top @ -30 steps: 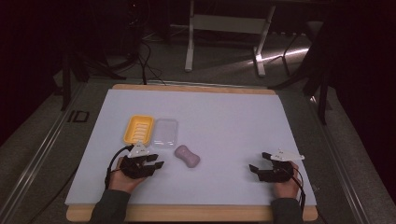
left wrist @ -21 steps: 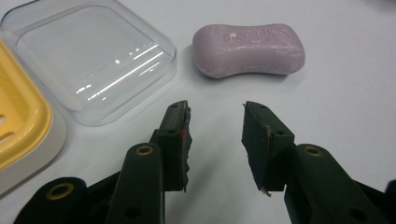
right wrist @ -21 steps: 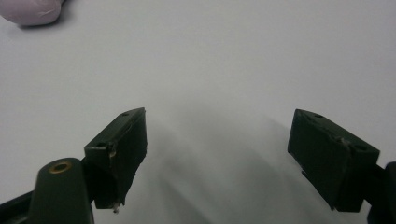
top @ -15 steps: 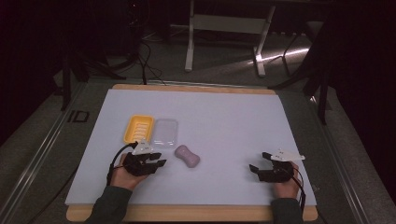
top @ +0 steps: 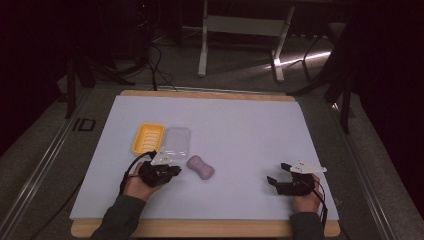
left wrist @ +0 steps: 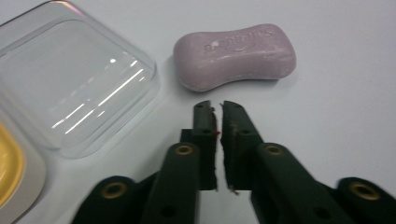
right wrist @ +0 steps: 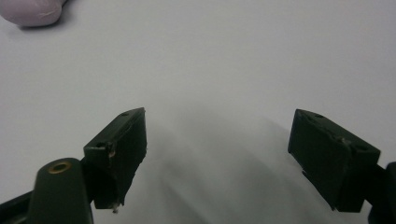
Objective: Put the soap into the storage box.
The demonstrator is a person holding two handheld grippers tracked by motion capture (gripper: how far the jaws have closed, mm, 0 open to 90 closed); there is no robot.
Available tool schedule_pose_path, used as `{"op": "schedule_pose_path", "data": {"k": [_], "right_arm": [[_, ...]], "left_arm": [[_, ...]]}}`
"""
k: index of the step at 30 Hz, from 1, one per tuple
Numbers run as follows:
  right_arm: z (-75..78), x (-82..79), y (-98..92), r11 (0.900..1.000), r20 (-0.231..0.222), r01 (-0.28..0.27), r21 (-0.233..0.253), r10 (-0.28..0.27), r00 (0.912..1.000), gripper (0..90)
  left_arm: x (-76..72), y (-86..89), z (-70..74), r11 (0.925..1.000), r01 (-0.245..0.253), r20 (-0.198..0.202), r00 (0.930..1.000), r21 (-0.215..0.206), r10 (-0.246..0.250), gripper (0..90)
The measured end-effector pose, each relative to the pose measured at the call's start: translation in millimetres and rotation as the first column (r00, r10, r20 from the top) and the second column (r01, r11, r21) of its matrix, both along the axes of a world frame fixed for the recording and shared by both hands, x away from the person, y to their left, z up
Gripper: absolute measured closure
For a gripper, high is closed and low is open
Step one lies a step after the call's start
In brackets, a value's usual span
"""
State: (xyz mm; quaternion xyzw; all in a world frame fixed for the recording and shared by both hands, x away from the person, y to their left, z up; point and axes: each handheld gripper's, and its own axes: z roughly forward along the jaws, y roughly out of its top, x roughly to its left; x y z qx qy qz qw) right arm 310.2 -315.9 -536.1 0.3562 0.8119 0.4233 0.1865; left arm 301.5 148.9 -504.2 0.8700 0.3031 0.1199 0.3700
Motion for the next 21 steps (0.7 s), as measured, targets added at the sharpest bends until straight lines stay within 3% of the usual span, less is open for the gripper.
{"op": "schedule_pose_path", "data": {"k": [21], "right_arm": [[0.1,-0.5,-0.6,1.000,0.005,0.003,0.008,-0.003,1.0000,19.1]], "left_arm": [[4.3,-27.2,-6.1,0.9957,0.083,-0.014,0.9965,0.041,-0.082,90.0]]}}
